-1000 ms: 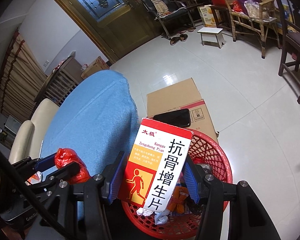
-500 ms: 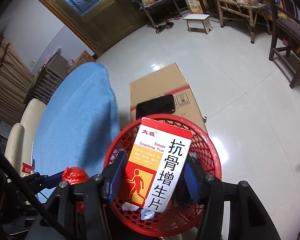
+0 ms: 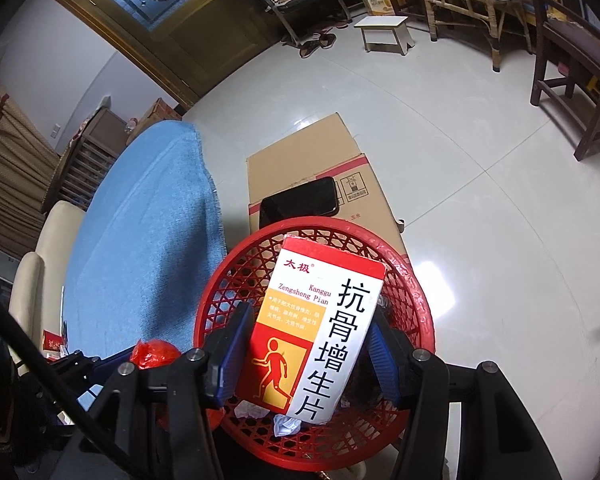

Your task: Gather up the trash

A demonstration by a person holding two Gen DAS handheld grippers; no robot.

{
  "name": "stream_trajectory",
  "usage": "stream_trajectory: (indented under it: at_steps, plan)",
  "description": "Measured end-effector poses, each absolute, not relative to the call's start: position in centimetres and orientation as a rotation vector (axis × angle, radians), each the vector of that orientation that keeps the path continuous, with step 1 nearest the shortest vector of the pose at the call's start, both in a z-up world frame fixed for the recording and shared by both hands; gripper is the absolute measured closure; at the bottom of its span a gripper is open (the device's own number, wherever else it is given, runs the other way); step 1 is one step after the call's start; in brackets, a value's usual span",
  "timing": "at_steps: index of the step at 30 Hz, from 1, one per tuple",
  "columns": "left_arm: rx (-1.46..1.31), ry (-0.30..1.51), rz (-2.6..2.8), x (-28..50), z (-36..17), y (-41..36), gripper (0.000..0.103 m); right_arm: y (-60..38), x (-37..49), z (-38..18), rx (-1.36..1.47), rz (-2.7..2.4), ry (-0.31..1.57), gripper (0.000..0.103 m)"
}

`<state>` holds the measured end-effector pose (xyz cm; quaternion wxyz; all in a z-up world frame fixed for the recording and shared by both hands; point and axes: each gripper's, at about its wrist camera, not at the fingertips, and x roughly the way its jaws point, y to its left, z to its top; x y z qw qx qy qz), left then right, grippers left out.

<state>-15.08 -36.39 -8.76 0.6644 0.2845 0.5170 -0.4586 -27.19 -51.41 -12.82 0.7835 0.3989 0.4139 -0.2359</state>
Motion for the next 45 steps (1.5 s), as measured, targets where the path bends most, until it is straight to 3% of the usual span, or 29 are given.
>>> stream_trajectory:
  at_steps: [8, 18, 33, 39, 45]
  plan:
    - [0.64, 1.158, -1.052, -15.3, -8.5, -36.4, 0.046, -51.5, -26.9, -13.1, 0.89, -0.5, 0.916, 0.042]
    - [0.634, 1.149, -1.052, -15.3, -8.2, -36.3, 0.044, -51.7, -26.9, -13.3, 0.916, -0.486, 0.918, 0.042]
    - [0.614, 0.946, -0.903, -13.3, -4.9, -32.7, 0.044, -50.1, -25.4, -12.5, 0.871, -0.455, 0.946, 0.041]
    - [0.548, 0.852, -0.803, -11.3, -2.2, -29.1, 0.034, -47.6, -23.5, -10.4, 0.789, -0.41, 0.936, 0.04]
    - [0.45, 0.787, -0.662, -8.5, 0.8, -23.5, 0.033, -43.1, -20.1, -5.9, 0.615, -0.35, 0.856, 0.04]
